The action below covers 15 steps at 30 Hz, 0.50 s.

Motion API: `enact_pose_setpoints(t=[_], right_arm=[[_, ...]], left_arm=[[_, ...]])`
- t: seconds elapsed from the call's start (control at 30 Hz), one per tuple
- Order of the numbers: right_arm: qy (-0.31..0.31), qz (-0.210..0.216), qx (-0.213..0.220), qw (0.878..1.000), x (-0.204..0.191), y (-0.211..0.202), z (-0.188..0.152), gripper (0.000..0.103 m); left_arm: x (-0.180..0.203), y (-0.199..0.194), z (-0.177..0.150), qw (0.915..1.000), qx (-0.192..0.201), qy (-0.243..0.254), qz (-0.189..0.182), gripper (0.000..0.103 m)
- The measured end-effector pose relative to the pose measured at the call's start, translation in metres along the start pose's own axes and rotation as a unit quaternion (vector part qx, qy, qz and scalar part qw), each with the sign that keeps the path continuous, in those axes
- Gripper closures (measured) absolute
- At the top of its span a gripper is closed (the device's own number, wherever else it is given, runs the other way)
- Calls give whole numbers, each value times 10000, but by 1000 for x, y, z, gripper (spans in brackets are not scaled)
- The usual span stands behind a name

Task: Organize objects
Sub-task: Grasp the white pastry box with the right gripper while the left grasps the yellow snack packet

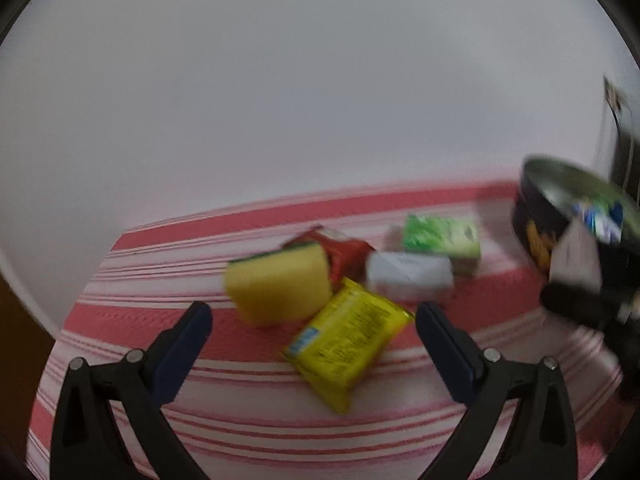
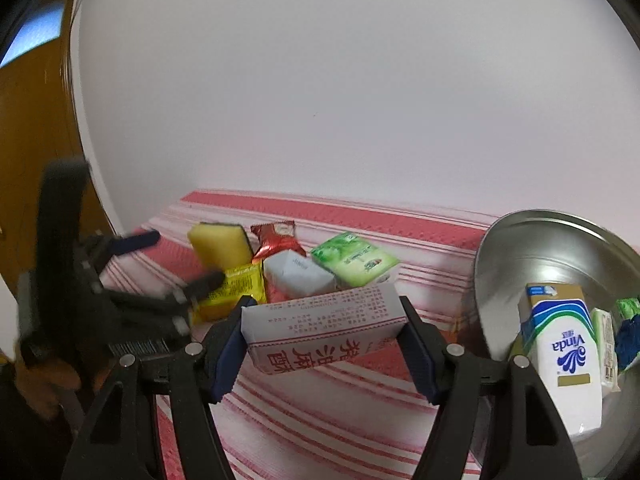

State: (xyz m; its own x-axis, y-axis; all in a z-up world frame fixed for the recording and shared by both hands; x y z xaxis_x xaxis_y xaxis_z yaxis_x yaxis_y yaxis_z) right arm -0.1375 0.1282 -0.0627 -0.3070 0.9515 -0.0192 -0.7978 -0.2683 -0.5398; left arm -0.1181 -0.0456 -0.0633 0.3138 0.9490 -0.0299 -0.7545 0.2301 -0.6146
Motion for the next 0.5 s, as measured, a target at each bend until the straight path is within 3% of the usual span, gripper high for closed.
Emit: enact_pose_setpoints(t=[0.23, 0.3, 0.37, 0.43, 0.5], right_arm=[[-58, -39, 80, 9999, 0, -1, 4, 32], [2, 9, 70, 10000, 0, -1, 3, 32], [59, 35, 22, 10000, -1, 3, 2, 32], [93, 47, -17, 9999, 2, 2, 0, 32], [102, 20, -51, 9999, 1, 6, -1, 32]], left_arm=[[3, 31, -11, 9967, -687, -267, -347, 8], [1, 42, -16, 9941, -919, -391, -414, 17], [2, 52, -20, 9909, -1131, -512, -514, 20], [2, 58, -18, 9897, -1183, -597, -537, 22], [3, 65, -16, 9890, -1172, -635, -640, 32]])
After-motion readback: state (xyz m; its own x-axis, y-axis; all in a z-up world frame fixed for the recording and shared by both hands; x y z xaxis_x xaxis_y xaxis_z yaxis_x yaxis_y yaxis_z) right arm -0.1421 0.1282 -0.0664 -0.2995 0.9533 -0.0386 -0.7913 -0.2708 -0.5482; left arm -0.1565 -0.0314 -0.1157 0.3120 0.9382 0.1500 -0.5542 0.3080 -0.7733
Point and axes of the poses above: each gripper's, at about its wrist camera, not at the fingertips, and y roughly the way its jaws point, x to its right, z to its top, the point moved 9 cm from there along y, roughly the way its jaws point, and after that the axes turned 11 degrees about -z, right-handed, at the moved point
